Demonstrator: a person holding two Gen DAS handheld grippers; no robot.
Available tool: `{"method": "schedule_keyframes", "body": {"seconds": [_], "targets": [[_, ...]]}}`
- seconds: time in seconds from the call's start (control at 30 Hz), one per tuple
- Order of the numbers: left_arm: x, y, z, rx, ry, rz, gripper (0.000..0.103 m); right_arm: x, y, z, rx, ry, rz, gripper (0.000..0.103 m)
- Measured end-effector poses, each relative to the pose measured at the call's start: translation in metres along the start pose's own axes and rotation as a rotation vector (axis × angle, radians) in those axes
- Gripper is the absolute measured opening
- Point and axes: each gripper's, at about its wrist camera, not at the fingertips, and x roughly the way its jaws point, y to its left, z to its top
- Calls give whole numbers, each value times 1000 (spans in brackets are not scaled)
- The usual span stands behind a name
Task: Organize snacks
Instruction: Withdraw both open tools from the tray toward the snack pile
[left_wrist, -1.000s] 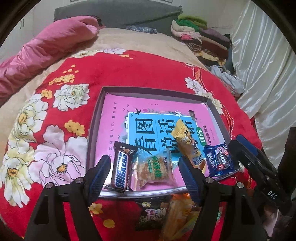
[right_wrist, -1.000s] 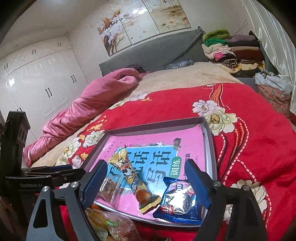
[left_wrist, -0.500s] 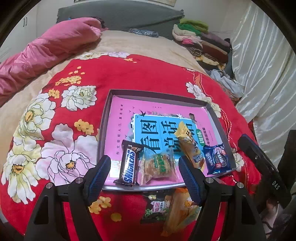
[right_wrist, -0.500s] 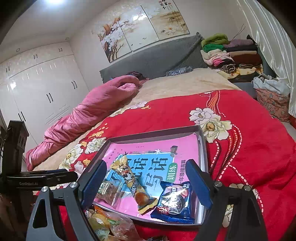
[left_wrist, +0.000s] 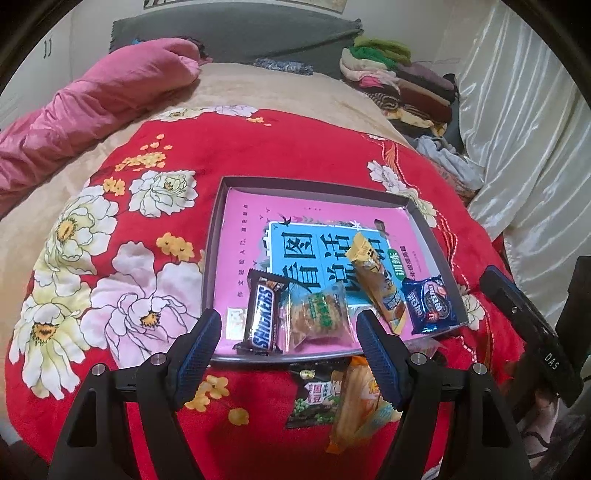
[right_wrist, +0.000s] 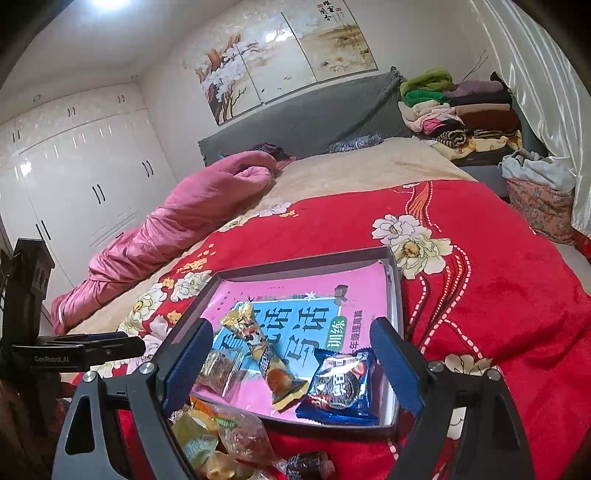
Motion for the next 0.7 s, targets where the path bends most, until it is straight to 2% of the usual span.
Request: {"method": "schedule_keyframes", "body": {"seconds": [0.37,0.7], "targets": [[-4,2,-10,18,15,23,77,-7,3,-7,-13,11,-12,87],[-4,-5,-19,44,35,3,77,-20,2,-20,6,32,-46,87]]}}
